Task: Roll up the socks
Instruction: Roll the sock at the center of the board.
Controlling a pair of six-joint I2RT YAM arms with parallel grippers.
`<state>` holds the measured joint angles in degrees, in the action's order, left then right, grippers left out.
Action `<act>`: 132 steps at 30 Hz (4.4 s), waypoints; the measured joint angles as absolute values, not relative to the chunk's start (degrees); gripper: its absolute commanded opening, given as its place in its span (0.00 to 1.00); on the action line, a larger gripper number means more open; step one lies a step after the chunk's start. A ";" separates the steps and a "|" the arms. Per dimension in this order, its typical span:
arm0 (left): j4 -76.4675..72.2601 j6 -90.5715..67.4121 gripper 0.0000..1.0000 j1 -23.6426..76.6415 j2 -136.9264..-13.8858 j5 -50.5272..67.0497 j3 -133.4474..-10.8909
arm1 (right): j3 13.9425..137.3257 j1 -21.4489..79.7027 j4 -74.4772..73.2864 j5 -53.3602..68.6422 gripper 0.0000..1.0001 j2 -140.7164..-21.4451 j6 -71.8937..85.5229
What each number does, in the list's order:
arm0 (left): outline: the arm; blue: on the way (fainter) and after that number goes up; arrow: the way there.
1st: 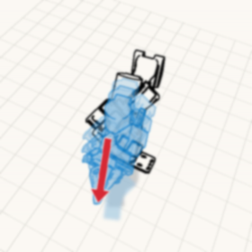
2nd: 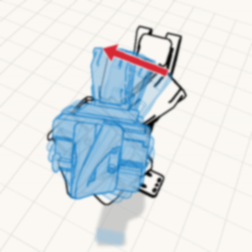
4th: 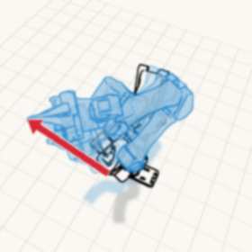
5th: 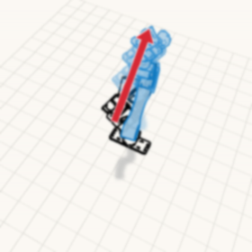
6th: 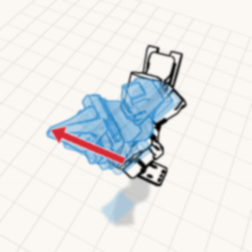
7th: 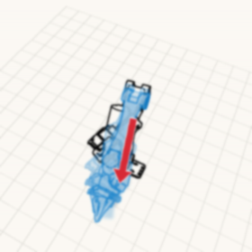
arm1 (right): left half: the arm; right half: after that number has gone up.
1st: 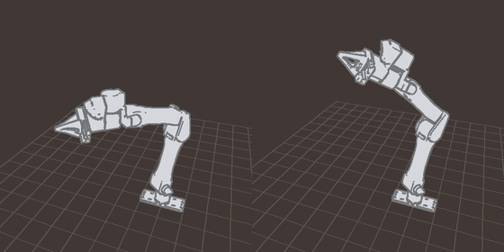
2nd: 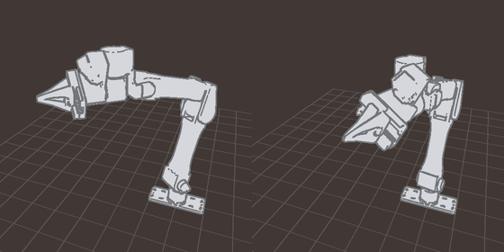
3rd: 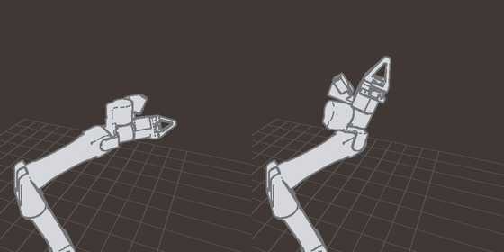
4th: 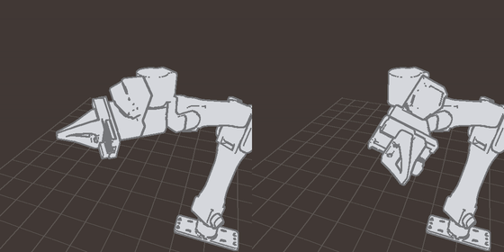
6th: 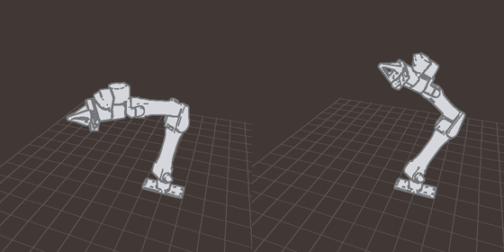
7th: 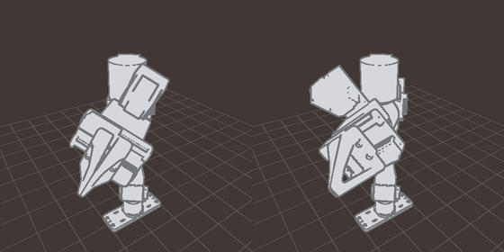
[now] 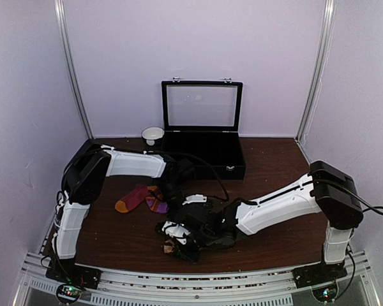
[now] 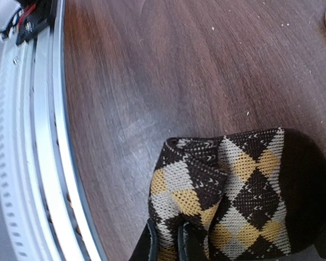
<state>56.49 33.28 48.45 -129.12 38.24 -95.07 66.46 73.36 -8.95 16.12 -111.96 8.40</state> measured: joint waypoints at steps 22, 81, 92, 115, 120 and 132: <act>52.10 40.80 0.46 35.55 -102.89 37.63 -83.53 | 53.95 62.24 26.63 47.68 0.00 -119.04 41.95; 44.69 53.01 0.00 56.29 -107.53 28.27 -69.49 | 37.28 60.40 39.79 29.26 1.00 -106.10 52.58; 46.09 44.23 0.00 53.91 -110.10 26.63 -70.28 | 36.95 61.12 27.29 12.71 1.00 -99.63 47.72; 61.36 40.80 0.02 47.53 -121.34 37.04 -82.43 | 16.23 75.09 27.99 -18.61 0.89 -73.87 23.24; 64.82 40.91 0.02 45.74 -124.31 40.66 -84.55 | 27.29 81.36 24.93 -18.39 0.68 -83.24 6.57; 66.65 41.41 0.04 44.71 -125.19 41.65 -84.86 | 47.97 86.21 17.15 -18.46 0.51 -105.41 -22.79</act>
